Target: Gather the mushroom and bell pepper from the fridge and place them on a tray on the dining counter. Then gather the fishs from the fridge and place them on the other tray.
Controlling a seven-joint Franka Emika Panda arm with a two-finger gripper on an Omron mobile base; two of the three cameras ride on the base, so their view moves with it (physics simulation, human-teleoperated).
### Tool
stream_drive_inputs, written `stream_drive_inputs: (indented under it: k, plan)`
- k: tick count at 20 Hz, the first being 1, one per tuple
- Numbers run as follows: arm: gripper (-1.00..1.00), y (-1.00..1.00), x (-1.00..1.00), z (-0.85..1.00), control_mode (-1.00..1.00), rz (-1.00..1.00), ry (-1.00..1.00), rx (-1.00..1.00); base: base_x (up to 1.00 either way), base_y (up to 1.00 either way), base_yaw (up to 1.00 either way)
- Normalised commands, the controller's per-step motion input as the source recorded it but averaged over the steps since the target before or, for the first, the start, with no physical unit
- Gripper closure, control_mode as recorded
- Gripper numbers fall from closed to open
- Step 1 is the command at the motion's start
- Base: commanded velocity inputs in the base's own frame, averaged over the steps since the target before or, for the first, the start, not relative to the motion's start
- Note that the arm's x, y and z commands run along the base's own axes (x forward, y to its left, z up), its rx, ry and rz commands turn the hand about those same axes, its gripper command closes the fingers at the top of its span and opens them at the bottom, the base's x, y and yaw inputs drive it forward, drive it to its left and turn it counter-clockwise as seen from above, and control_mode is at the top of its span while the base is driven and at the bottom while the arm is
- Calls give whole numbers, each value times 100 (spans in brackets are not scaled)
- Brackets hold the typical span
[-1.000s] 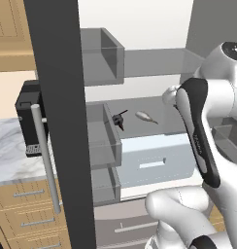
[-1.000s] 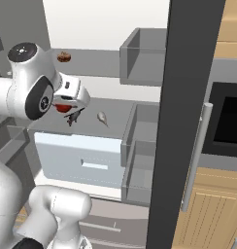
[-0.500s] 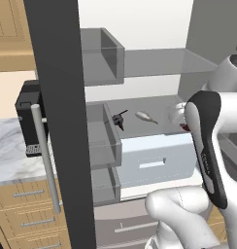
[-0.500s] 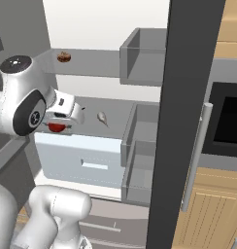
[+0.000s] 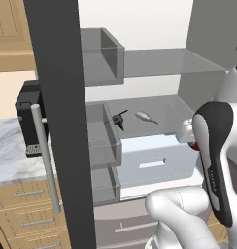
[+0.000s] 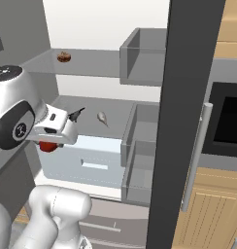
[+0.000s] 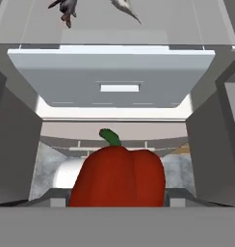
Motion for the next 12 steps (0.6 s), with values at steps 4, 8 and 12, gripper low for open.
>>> stream_drive_inputs:
  k: [4,8,12]
  plan:
    - [100,0,-28,-5,-100,0,11,-3,0,0,0]
    - [100,0,-18,-2,-100,0,6,0,0,0,0]
    - [100,0,-12,-4,100,0,0,0,-9,0,0]
